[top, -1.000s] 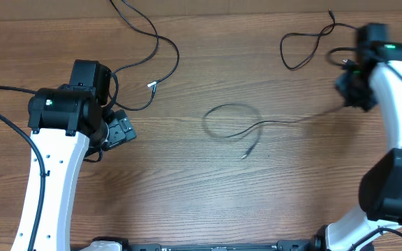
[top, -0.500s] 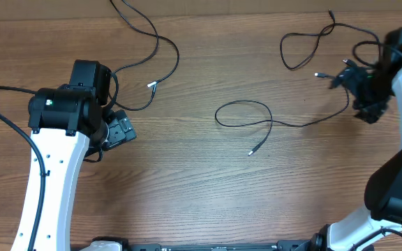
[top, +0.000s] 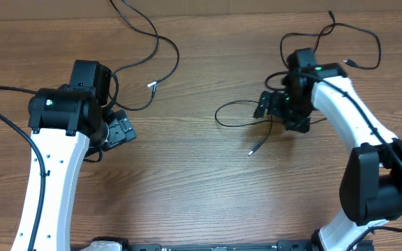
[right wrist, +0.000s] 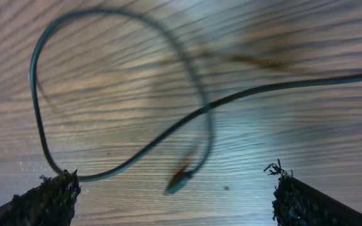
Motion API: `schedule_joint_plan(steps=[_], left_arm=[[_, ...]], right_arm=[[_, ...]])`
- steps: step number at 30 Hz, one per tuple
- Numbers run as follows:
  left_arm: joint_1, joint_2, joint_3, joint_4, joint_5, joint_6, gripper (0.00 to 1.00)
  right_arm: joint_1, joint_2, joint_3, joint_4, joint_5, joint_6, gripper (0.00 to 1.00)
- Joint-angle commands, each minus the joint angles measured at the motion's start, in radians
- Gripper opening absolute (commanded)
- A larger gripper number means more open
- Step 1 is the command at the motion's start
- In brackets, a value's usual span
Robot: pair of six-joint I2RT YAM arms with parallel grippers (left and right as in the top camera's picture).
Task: Untangle cables
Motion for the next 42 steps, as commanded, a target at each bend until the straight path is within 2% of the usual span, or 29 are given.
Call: schedule_joint_plan(steps=[1,5,9,14,17,21,26,33,37,42], left_arm=[[-0.001,0.001,-0.005,0.0,-0.021,-0.016,0.99],[-0.001,0.001,-0.005,0.0,-0.021,-0.016,1.0],[-0.001,0.001,-0.005,0.001,-0.021,-0.016,0.99],[-0.001,0.001,-0.005,0.0,-0.021,-0.016,1.0],[-0.001,0.001,-0.005,0.0,-0.021,-0.016,0.99],[-0.001,0.001,-0.005,0.001,-0.021,-0.016,1.0],[-0.001,0.001,-0.005,0.001,-0.021,-0.016,0.99],[-0.001,0.002,-0.005,0.0,-0.021,-0.016,1.0],[-0.001,0.002,-0.005,0.0,-0.021,-0.016,0.99],[-0.001,0.002,-0.005,0.001,-0.021,-0.016,1.0]], right_arm=[[0.03,-0.017,-0.01,0.019,0.035,0.039,1.0],[0.043,-0.017,-0.015,0.034,0.06,0.13,1.0],[0.045,-0.016,-0.041,0.072,0.058,0.145,1.0],[0.045,-0.014,-0.122,0.154,0.058,0.255,1.0],[0.045,-0.014,-0.167,0.208,0.058,0.271,0.98],[0.045,-0.014,-0.184,0.232,0.066,0.271,0.81],[0.045,-0.013,-0.184,0.243,0.143,0.271,0.7],[0.044,-0.013,-0.184,0.255,0.193,0.272,0.34],[0.044,-0.013,-0.184,0.259,0.223,0.333,0.17],[0.044,-0.013,-0.184,0.27,0.23,0.372,0.13]])
